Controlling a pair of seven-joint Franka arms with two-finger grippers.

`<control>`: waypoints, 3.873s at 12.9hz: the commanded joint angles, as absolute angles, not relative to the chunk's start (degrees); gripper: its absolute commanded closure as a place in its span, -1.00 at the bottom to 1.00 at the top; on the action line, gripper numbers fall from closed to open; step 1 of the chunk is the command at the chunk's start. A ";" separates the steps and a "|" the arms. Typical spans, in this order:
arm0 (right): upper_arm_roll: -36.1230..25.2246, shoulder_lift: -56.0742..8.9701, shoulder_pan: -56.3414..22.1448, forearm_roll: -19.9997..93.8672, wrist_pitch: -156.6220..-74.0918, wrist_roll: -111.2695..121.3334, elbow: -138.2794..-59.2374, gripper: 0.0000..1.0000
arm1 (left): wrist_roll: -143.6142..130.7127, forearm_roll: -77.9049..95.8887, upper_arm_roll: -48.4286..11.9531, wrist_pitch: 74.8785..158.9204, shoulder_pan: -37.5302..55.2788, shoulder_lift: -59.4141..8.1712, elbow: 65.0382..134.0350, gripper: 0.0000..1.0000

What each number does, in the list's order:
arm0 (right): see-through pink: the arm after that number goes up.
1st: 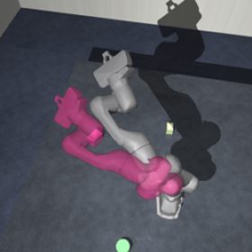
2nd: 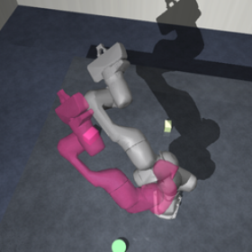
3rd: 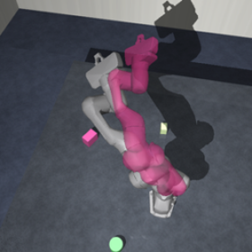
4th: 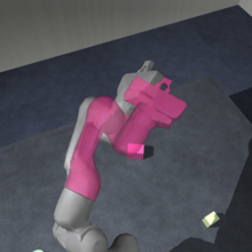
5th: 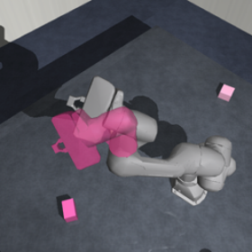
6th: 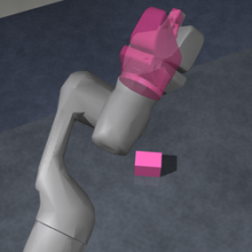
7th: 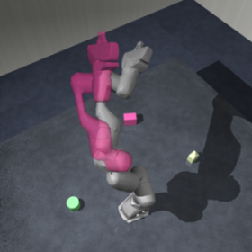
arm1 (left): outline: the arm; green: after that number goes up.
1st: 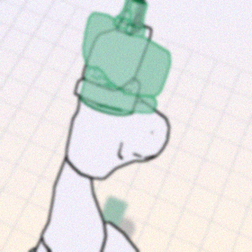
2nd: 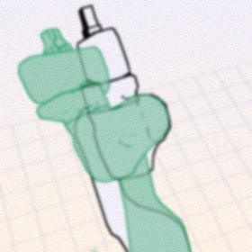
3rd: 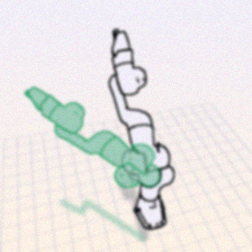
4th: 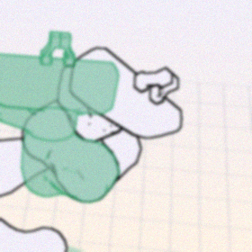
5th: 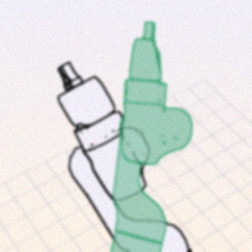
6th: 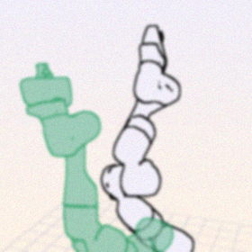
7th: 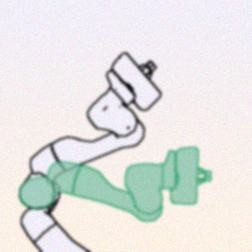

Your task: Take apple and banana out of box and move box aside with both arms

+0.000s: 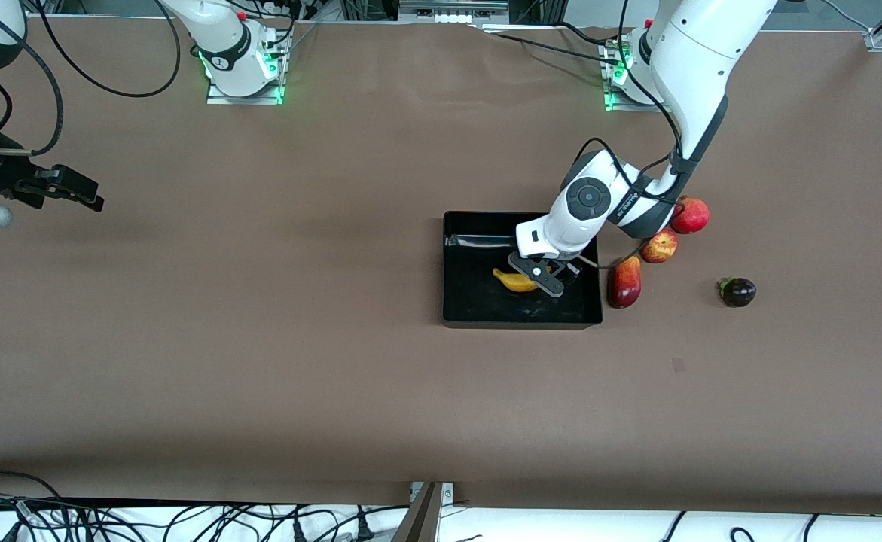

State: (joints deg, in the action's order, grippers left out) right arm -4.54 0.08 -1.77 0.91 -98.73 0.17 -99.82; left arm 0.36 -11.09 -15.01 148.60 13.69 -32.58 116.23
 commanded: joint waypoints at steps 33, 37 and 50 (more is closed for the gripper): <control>-5.10 -1.67 -1.93 0.09 -102.66 -1.41 -100.11 -1.00 | 35.52 -2.21 -5.97 125.30 -6.33 -19.38 108.81 -1.00; -5.62 0.08 -1.93 0.09 -98.89 -1.05 -100.11 -1.00 | 23.32 -1.32 -6.33 106.84 -4.66 -1.53 108.11 -1.00; -5.80 1.32 -1.93 -0.53 -96.42 -1.49 -99.32 -1.00 | 8.27 -0.10 -5.89 87.36 -4.75 6.68 95.63 -1.00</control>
State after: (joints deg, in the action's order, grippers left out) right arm -5.67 0.78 -1.78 0.12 -96.88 -0.47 -99.76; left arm 9.99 -2.20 -6.07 88.39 -4.44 7.67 97.89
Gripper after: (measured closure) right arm 0.000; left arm 0.000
